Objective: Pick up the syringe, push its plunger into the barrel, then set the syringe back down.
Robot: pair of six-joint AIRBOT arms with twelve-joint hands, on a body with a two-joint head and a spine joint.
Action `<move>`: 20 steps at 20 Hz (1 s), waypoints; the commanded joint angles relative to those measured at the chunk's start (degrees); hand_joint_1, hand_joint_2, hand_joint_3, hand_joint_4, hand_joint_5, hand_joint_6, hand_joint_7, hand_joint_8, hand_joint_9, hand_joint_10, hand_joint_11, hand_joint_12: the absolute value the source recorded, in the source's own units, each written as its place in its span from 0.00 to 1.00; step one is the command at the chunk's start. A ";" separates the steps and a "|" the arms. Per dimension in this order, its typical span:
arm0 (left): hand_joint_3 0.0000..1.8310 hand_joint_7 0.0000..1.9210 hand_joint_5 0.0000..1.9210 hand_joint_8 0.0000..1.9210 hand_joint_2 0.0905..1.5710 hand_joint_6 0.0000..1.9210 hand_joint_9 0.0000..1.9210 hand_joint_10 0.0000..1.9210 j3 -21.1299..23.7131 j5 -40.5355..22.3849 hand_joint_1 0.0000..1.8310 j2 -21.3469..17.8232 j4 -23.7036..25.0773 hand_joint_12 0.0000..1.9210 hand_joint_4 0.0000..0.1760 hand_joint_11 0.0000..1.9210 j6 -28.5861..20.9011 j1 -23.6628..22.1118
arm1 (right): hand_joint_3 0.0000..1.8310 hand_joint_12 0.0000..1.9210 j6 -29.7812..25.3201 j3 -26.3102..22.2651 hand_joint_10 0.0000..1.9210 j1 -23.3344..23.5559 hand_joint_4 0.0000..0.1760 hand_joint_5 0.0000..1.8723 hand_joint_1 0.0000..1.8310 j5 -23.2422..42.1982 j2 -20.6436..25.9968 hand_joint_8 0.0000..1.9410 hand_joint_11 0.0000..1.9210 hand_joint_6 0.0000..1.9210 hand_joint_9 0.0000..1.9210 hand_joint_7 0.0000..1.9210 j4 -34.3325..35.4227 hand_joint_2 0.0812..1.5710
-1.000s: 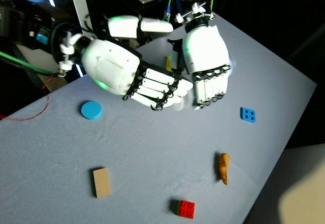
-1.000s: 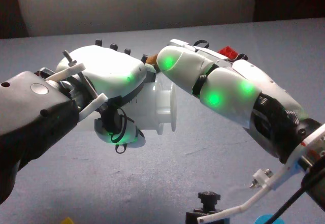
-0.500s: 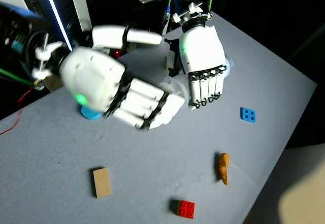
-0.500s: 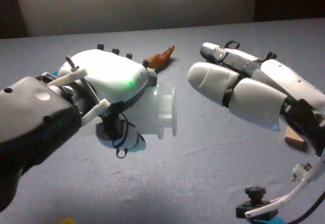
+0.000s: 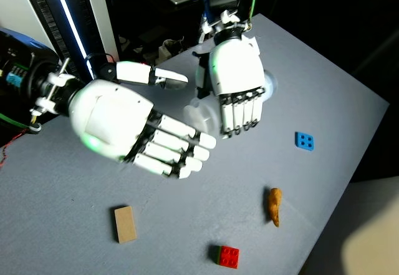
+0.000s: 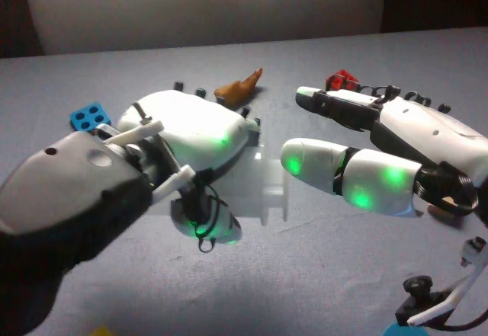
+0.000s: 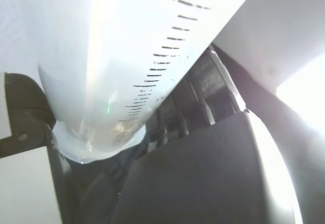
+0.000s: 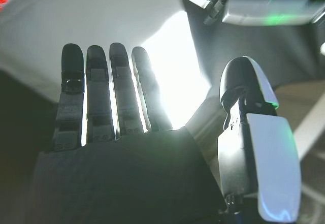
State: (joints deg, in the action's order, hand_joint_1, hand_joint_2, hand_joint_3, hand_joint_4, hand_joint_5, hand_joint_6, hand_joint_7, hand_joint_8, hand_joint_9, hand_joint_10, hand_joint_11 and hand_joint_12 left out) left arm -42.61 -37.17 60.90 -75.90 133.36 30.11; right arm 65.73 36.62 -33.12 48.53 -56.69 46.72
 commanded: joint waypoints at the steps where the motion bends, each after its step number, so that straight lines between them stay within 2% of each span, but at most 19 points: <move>1: 0.00 0.47 0.50 0.60 0.70 0.46 0.46 0.67 -0.48 -2.93 0.75 0.44 3.52 0.71 0.00 0.40 0.43 -0.26 | 0.00 0.41 0.01 0.02 0.00 0.48 0.00 0.14 0.07 4.92 0.16 0.00 0.00 0.00 0.13 0.14 -3.07 0.70; 3: 0.00 0.46 0.50 0.62 0.71 0.45 0.45 0.70 -1.03 -2.93 0.75 1.48 3.52 0.74 0.00 0.38 0.44 0.10 | 0.00 0.39 1.99 0.01 0.00 0.37 0.00 0.14 0.09 4.12 0.19 0.00 0.00 0.00 0.13 0.14 -3.06 0.70; 5: 0.00 0.46 0.50 0.62 0.70 0.46 0.46 0.68 -1.61 -2.93 0.75 2.69 3.53 0.71 0.00 0.40 0.57 0.66 | 0.00 0.36 4.82 0.08 0.00 0.46 0.00 0.14 0.09 2.52 0.50 0.00 0.00 0.00 0.13 0.14 -3.06 0.70; 6: 0.00 0.45 0.50 0.63 0.71 0.45 0.45 0.69 -1.82 -2.92 0.75 3.22 3.55 0.71 0.00 0.40 0.60 1.12 | 0.00 0.38 5.88 0.17 0.00 0.60 0.00 0.14 0.09 1.87 0.55 0.00 0.00 0.00 0.13 0.14 -3.07 0.70; 10: 0.00 0.45 0.50 0.61 0.71 0.47 0.44 0.69 -2.68 -2.86 0.75 4.97 4.77 0.73 0.00 0.38 0.49 2.72 | 0.00 0.39 6.42 0.20 0.00 0.47 0.00 0.14 0.09 1.48 0.50 0.00 0.00 0.00 0.13 0.14 -3.07 0.70; 13: 0.00 0.46 0.48 0.60 0.71 0.50 0.45 0.68 -3.74 -2.87 0.75 6.89 4.78 0.70 0.00 0.39 0.48 3.38 | 0.00 0.36 7.29 0.41 0.00 0.40 0.00 0.13 0.09 2.13 0.62 0.00 0.00 0.00 0.12 0.13 -3.07 0.70; 14: 0.00 0.46 0.48 0.60 0.71 0.50 0.46 0.68 -4.23 -2.87 0.75 7.62 5.06 0.70 0.00 0.39 0.48 3.51 | 0.00 0.39 7.60 0.49 0.00 0.41 0.00 0.14 0.09 2.20 0.62 0.00 0.00 0.00 0.12 0.14 -3.07 0.70; 16: 0.00 0.47 0.52 0.58 0.70 0.45 0.46 0.67 -5.31 -2.86 0.75 9.21 5.29 0.68 0.00 0.40 0.48 3.65 | 0.00 0.37 7.63 0.71 0.00 0.51 0.00 0.13 0.10 2.33 0.63 0.00 0.00 0.00 0.12 0.13 -3.13 0.70; 17: 0.00 0.47 0.52 0.58 0.70 0.46 0.46 0.68 -5.75 -2.86 0.75 9.88 5.29 0.69 0.00 0.39 0.45 3.74 | 0.00 0.35 7.63 0.88 0.00 0.54 0.00 0.12 0.09 2.35 0.63 0.00 0.00 0.00 0.11 0.12 -3.45 0.70; 18: 0.00 0.43 0.50 0.64 0.72 0.49 0.43 0.72 -6.27 -2.85 0.74 10.68 5.29 0.72 0.00 0.37 0.20 3.97 | 0.00 0.34 7.62 1.14 0.00 0.57 0.00 0.12 0.09 2.52 0.63 0.00 0.00 0.00 0.11 0.12 -4.15 0.70; 20: 0.00 0.41 0.49 0.67 0.73 0.50 0.42 0.73 -6.84 -2.85 0.74 11.53 5.29 0.73 0.00 0.37 0.20 4.28 | 0.00 0.35 6.95 1.57 0.00 0.58 0.00 0.12 0.08 2.56 0.86 0.00 0.00 0.00 0.12 0.13 -5.96 0.70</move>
State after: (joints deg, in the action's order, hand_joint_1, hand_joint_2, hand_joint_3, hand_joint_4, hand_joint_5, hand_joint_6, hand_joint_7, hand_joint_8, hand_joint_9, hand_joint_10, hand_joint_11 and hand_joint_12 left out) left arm -49.39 -37.52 72.51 -74.48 133.27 34.72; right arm 73.19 38.24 -33.10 45.95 -56.07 43.92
